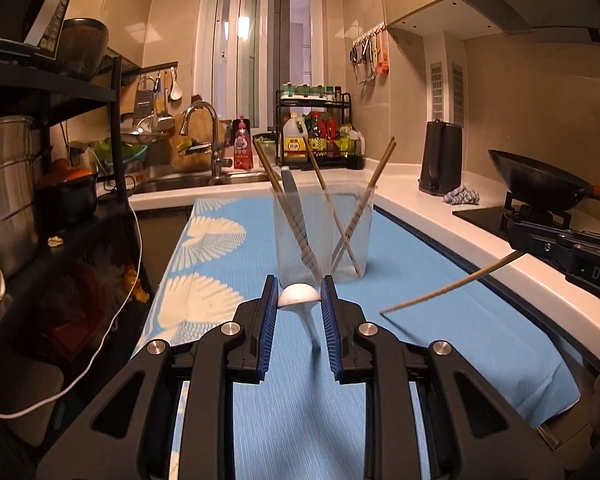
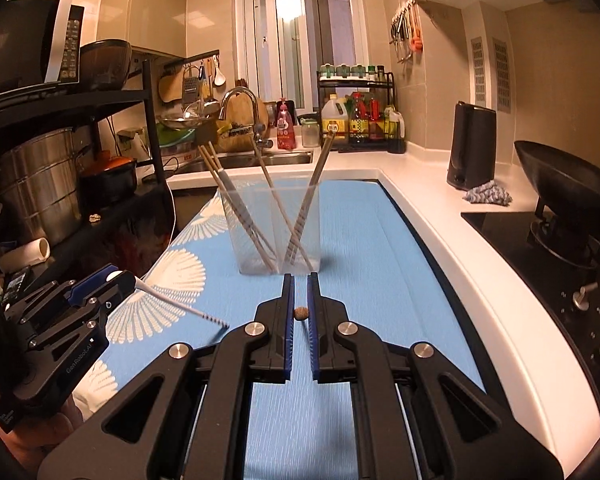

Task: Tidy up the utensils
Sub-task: 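Lift the spoon and chopstick and carry them over the clear container with both tools, then lower the spoon and chopstick into the container and open both tools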

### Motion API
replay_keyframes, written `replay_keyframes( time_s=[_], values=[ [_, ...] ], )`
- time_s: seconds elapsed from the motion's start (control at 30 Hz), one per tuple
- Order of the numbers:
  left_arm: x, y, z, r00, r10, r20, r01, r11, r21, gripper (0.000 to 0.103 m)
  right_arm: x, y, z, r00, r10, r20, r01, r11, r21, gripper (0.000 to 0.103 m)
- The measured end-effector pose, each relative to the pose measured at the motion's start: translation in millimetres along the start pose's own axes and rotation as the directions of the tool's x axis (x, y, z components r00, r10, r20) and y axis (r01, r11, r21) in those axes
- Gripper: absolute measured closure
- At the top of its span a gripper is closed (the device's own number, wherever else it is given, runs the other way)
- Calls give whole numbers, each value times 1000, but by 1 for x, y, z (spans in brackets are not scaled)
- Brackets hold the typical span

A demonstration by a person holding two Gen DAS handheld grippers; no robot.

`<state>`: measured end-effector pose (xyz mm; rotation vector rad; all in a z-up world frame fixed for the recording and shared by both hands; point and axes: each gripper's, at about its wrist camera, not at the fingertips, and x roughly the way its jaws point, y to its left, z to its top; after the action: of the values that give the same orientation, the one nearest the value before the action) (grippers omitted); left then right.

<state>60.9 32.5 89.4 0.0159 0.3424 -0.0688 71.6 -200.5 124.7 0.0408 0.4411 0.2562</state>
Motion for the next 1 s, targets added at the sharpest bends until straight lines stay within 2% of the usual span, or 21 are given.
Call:
replay_keyframes(
  time_s=[0.23,0.4,0.7,1.0],
  values=[
    [9,6,32,1000,-2,28,2,1000,13,81,7,4,33,999,18,28,-17,1000,-17,97],
    [17,8,47,1000,-6,9,5,1000,23,82,11,10,52,999,32,27,-31,998,-46,97],
    [28,13,76,999,-9,-47,10,1000,13,82,19,14,81,999,49,-25,-50,996,-77,97],
    [41,20,132,996,-43,-76,43,999,-1,82,28,19,133,997,69,-28,-71,992,-104,97]
  ],
)
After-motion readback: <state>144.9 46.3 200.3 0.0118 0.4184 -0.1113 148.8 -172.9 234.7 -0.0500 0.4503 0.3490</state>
